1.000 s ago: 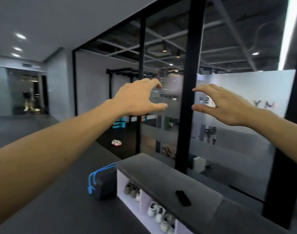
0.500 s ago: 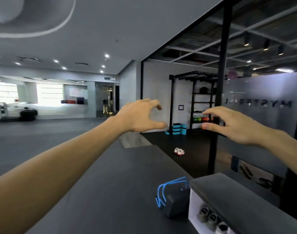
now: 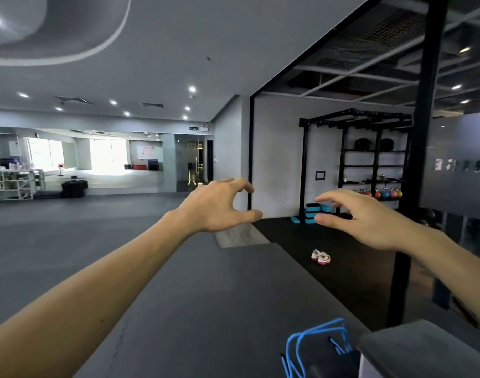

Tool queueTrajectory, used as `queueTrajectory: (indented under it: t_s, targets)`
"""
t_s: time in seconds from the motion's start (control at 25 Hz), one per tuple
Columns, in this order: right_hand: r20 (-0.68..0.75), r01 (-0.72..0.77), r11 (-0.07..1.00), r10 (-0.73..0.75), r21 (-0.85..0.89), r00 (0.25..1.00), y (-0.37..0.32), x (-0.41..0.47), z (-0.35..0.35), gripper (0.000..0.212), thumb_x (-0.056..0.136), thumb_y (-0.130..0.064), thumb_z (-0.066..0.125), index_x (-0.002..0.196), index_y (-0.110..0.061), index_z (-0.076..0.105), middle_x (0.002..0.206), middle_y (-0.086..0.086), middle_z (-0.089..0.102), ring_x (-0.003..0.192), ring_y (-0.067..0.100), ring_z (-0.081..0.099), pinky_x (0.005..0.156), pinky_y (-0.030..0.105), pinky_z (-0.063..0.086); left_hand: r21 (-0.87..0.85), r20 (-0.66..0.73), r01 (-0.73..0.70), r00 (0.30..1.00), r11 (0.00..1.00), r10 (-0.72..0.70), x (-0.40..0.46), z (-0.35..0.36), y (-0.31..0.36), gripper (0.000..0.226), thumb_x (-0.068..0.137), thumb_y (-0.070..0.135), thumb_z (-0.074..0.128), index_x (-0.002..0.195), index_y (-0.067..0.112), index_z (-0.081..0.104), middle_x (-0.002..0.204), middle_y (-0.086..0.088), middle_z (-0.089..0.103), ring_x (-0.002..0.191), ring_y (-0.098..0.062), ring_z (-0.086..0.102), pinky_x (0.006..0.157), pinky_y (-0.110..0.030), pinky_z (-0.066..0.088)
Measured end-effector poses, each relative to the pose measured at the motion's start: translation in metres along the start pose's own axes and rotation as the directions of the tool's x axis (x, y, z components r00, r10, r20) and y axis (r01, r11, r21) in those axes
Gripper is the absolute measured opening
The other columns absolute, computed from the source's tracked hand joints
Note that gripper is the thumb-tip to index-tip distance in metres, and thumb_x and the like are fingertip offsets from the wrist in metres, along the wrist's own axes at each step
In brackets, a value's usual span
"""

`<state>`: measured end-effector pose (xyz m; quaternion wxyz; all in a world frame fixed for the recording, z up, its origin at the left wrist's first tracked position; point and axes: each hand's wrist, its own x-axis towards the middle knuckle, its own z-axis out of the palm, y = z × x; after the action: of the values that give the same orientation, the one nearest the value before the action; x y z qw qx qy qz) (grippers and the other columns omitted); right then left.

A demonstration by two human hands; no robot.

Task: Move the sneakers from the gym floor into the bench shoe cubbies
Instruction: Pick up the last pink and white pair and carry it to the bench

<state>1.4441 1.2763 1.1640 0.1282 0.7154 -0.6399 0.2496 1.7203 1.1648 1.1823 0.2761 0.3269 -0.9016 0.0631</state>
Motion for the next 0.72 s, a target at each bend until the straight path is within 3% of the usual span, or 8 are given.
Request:
queueTrajectory:
  t_s: [0.32,0.72]
  targets:
    - [0.044,0.022,1.000,-0.021,-0.012,0.999,0.075,0.190,0.112,0.062,0.070,-0.087,0.032,0.118,-0.050,0.043,0.122,-0.023,0.045,0.107,-0.002,0.045,0.087,0.036,0.046,-0.050,0.042,-0.002,0.999,0.999,0.004,0.152,0.107,-0.132,0.062,0.079,0.068,0.055,0.127,0.031,0.050,0.134,0.003,0.053,0.118,-0.019,0.052,0.098,-0.047,0.044]
    - [0.057,-0.086,0.995,0.089,-0.048,0.994,0.207,0.429,0.243,0.076,0.064,-0.090,0.028,0.122,-0.043,0.045,0.125,-0.017,0.048,0.109,0.003,0.047,0.090,0.039,0.047,-0.046,0.106,-0.082,0.991,0.996,0.087,0.387,0.245,-0.318,0.063,0.079,0.072,0.051,0.128,0.034,0.047,0.134,0.004,0.053,0.116,-0.018,0.053,0.097,-0.046,0.043]
